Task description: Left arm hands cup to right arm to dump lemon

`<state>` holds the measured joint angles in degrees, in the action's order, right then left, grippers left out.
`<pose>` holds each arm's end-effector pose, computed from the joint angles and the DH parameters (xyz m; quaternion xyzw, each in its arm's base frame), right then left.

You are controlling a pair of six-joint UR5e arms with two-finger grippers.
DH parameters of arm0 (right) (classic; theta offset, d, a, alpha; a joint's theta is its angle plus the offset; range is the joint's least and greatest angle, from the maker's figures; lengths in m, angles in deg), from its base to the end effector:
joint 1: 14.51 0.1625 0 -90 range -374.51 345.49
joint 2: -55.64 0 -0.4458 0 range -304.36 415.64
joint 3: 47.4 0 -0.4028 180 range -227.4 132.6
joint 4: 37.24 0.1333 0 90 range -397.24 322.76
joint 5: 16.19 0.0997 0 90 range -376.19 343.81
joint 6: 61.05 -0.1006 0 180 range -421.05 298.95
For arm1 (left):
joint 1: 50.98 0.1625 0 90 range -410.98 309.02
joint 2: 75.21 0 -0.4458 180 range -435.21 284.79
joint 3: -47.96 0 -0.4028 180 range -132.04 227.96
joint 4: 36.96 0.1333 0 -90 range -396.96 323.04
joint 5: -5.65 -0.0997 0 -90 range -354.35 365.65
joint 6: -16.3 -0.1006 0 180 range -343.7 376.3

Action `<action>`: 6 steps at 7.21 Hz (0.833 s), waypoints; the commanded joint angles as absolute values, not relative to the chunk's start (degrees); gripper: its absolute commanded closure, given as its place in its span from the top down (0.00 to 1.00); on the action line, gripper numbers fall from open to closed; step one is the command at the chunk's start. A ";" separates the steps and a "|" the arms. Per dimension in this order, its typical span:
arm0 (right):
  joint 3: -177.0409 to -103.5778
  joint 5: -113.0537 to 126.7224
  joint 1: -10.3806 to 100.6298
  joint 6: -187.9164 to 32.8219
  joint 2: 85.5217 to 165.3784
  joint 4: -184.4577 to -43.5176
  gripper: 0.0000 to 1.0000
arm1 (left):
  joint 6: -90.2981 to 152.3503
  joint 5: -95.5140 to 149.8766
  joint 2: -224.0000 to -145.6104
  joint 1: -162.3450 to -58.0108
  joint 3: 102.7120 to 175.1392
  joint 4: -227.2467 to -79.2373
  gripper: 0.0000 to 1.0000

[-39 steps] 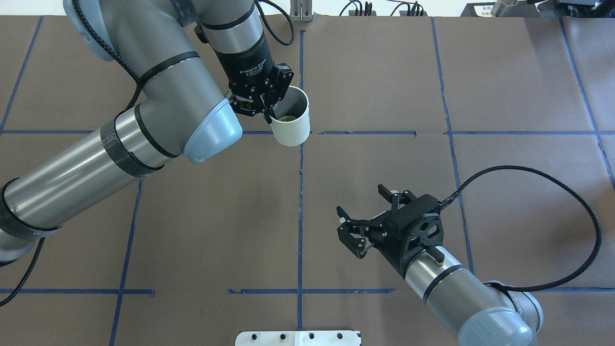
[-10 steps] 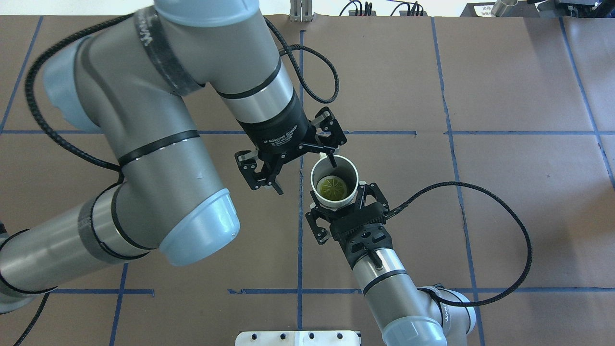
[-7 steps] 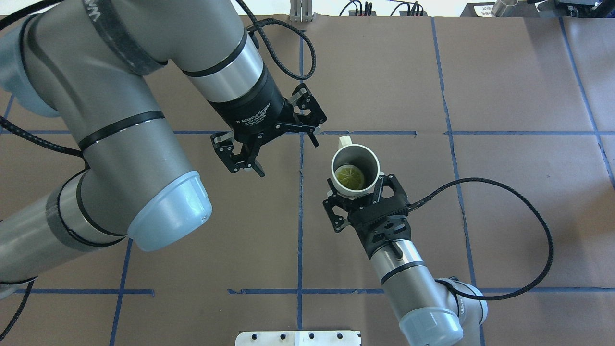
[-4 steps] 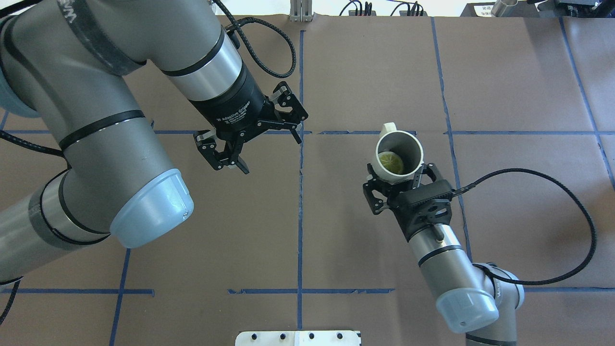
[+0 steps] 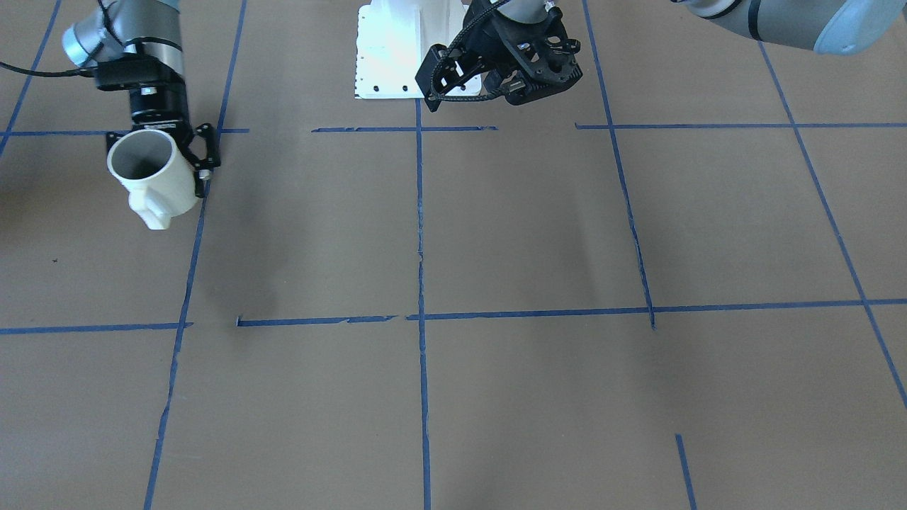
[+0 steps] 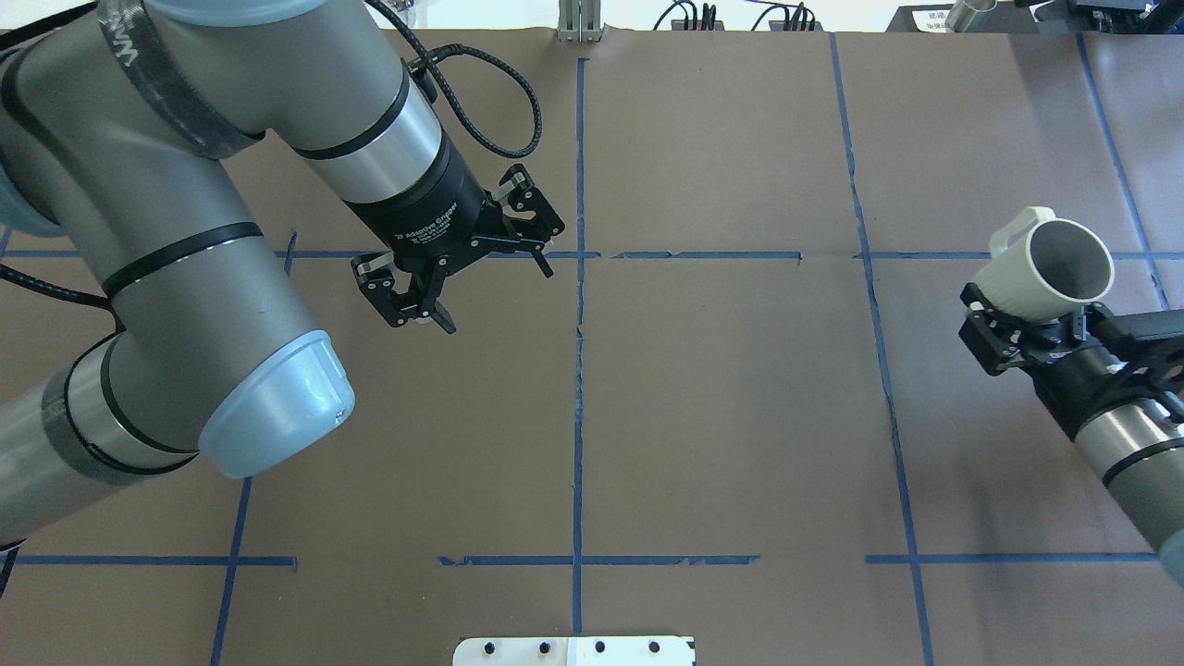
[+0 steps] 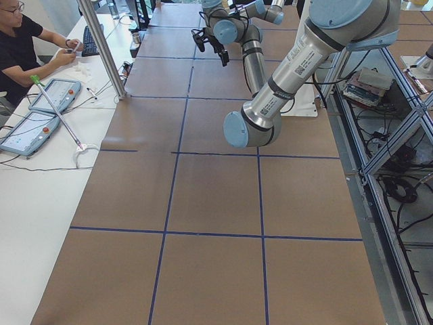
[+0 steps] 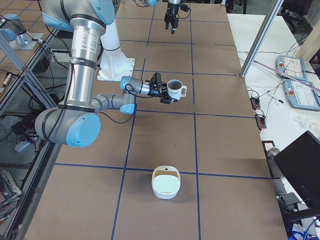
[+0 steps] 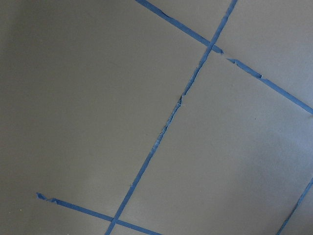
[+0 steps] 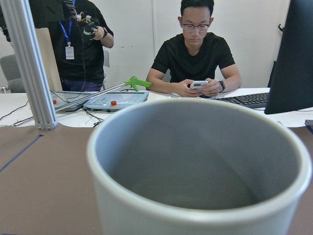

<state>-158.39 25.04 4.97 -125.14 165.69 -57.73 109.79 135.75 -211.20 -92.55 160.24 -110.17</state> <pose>-0.2563 -0.3123 0.5029 0.5138 -0.3545 0.1960 0.7562 0.3975 -0.4441 0.0680 -0.1588 0.4864 -0.1867 0.8387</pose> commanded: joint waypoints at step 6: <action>-133.27 64.32 35.77 -144.24 169.72 -24.85 0.00 | 109.81 134.41 -210.65 -92.47 160.90 -110.18 1.00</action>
